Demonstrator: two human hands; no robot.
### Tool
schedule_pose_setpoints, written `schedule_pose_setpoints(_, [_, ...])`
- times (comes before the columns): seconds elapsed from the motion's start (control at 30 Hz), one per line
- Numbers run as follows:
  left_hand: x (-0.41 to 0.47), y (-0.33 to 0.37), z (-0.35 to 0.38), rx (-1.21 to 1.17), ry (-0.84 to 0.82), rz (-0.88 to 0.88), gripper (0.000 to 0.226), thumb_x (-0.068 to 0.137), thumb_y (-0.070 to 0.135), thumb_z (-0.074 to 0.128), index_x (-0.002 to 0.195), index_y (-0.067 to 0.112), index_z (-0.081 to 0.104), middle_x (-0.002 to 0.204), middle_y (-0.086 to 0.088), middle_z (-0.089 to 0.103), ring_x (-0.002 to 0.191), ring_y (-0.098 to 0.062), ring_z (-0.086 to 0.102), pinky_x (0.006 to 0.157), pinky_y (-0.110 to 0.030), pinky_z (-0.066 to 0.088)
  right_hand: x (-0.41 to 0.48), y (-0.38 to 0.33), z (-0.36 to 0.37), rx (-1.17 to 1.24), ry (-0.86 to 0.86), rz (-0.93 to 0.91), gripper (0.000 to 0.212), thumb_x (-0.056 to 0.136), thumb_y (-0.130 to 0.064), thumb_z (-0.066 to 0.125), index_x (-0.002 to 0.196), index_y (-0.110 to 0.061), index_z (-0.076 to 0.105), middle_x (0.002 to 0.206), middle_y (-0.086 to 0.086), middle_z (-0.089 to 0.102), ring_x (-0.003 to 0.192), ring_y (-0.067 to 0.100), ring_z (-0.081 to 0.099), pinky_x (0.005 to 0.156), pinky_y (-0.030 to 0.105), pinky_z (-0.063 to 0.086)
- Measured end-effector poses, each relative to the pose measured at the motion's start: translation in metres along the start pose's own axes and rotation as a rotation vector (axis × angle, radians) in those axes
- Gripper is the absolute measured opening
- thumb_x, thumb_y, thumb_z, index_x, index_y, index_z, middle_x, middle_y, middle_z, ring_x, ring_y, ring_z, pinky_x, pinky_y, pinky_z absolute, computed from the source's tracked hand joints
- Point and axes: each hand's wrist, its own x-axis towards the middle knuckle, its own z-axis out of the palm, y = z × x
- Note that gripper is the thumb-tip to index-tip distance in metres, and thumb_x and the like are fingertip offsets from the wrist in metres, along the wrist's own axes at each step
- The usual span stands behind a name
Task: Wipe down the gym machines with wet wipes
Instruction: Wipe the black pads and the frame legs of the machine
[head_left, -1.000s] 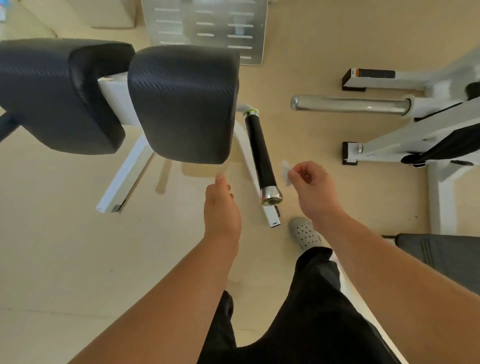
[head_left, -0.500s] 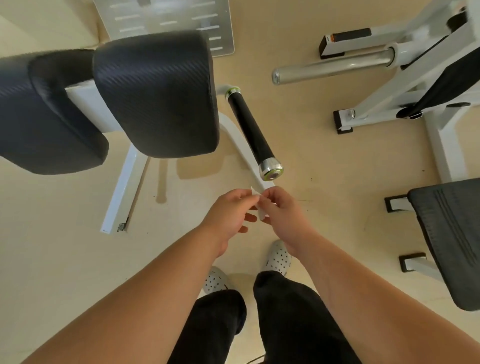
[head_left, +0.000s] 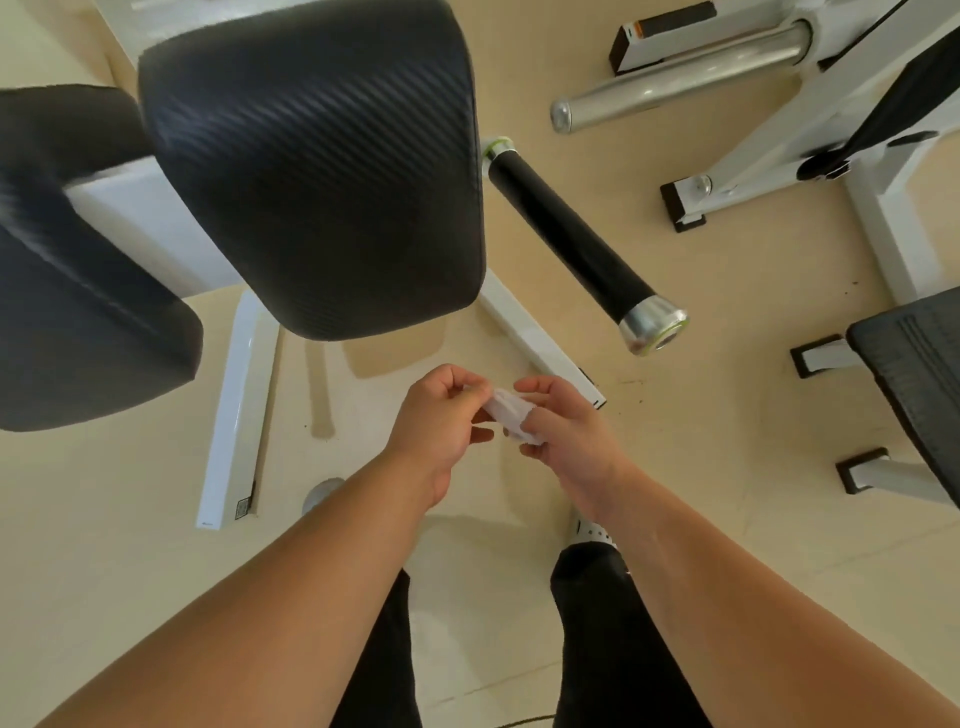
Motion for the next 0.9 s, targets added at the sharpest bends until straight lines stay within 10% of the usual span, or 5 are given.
schedule_pose_setpoints(0.17, [0.027,-0.025,-0.026,-0.003,-0.098,-0.039,0.008,0.102,0.018,0.056,0.096,0.013,0.059,0.098,-0.010,0.073,0.094,-0.029,0.071,0.084,-0.043,0.060,0.023,0.032,0.030,-0.159,0.032,0.013,0.052,0.083,-0.005,0.069,0.119,-0.041,0.058,0.117,0.007,0.066,0.093,0.019,0.066,0.078,0.032,0.053])
schedule_pose_setpoints(0.47, [0.116,-0.062,-0.039,0.328,-0.203,0.197,0.009,0.102,0.015,0.055,0.096,0.010,0.058,0.087,-0.008,0.067,0.077,-0.019,0.065,0.070,-0.033,0.059,0.099,0.082,0.009,-0.111,-0.085,-0.049,0.011,0.086,-0.018,0.081,0.083,-0.017,0.070,0.078,-0.002,0.063,0.076,0.015,0.057,0.072,0.027,0.042])
schedule_pose_setpoints(0.9, [0.233,-0.076,-0.012,0.203,-0.440,0.209,0.007,0.097,0.020,0.065,0.098,0.014,0.062,0.081,-0.002,0.064,0.070,-0.015,0.059,0.063,-0.029,0.055,0.213,0.104,-0.027,-0.074,0.020,-0.302,0.039,0.069,-0.041,0.082,0.080,-0.007,0.067,0.082,0.010,0.060,0.078,0.023,0.053,0.075,0.039,0.037])
